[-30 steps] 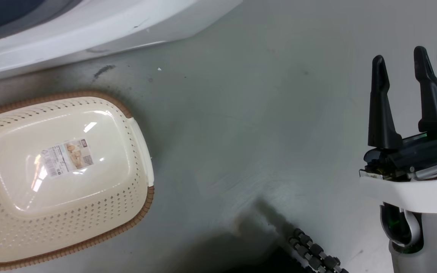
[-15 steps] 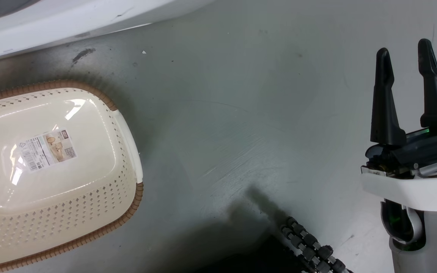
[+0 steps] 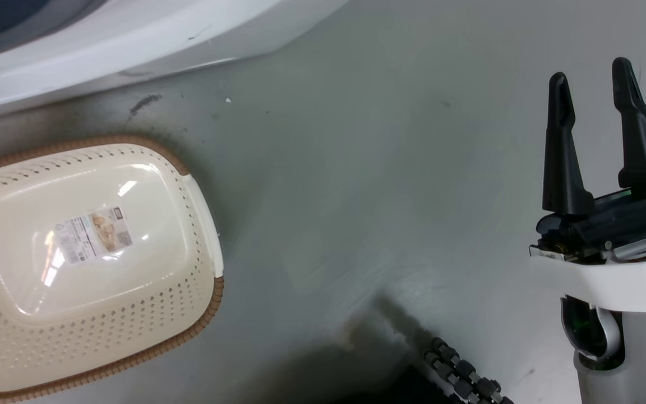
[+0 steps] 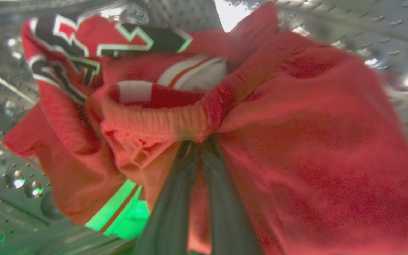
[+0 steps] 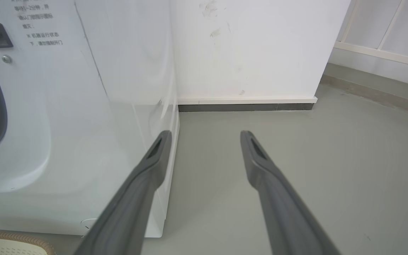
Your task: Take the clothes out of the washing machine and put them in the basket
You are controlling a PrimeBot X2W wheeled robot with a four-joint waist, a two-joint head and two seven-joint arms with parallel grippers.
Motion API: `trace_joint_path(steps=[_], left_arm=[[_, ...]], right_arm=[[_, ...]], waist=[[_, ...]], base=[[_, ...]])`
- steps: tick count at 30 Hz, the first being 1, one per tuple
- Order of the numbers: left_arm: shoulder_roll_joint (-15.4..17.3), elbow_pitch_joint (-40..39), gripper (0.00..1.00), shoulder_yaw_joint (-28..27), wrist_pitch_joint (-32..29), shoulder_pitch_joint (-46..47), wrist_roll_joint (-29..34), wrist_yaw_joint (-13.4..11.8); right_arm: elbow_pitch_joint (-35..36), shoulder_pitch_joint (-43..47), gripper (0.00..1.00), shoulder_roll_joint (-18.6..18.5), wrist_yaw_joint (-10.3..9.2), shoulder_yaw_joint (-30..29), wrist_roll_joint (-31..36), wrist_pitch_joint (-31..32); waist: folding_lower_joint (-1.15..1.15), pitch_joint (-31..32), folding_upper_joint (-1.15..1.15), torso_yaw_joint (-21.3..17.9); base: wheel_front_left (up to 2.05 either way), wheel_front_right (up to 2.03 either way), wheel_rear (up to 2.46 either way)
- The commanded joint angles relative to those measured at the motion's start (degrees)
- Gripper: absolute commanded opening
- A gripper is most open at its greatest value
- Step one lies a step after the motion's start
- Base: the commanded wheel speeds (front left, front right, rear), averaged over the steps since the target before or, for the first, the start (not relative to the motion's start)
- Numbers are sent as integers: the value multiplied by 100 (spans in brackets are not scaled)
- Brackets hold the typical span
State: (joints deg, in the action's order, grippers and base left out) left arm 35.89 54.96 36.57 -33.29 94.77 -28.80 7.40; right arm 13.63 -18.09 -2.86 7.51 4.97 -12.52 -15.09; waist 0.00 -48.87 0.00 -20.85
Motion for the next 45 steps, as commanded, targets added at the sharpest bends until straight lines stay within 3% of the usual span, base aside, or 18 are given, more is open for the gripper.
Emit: trace_joint_path(steps=[1, 11, 29, 34, 45], left_arm=[[-35, 40, 0, 26, 260, -183, -69, 4], [-276, 300, 0, 127, 2095, -1197, -586, 3], [-540, 387, 0, 227, 4326, -2928, -1041, 3], [-638, 105, 0, 203, 4671, -3478, -1086, -138], [-690, -1218, 0, 122, 4846, -4855, -1029, -710]], right_arm=[[-16, -3, 100, -2, -4, -3, 38, -12], [-83, 301, 100, -3, -4, 94, 316, -12], [-252, 822, 100, -3, -4, 244, 674, -12], [-340, 1029, 100, -3, -4, 208, 747, -12], [-567, 1452, 100, -2, -4, 144, 923, -12]], waist=[[0, 204, 0, 77], [0, 1036, 0, 308], [0, 2254, 0, 598], [0, 2611, 0, 736], [0, 3337, 0, 1003]], base=[[0, 0, 0], [0, 0, 0], [0, 0, 0], [0, 0, 0], [0, 0, 0]])
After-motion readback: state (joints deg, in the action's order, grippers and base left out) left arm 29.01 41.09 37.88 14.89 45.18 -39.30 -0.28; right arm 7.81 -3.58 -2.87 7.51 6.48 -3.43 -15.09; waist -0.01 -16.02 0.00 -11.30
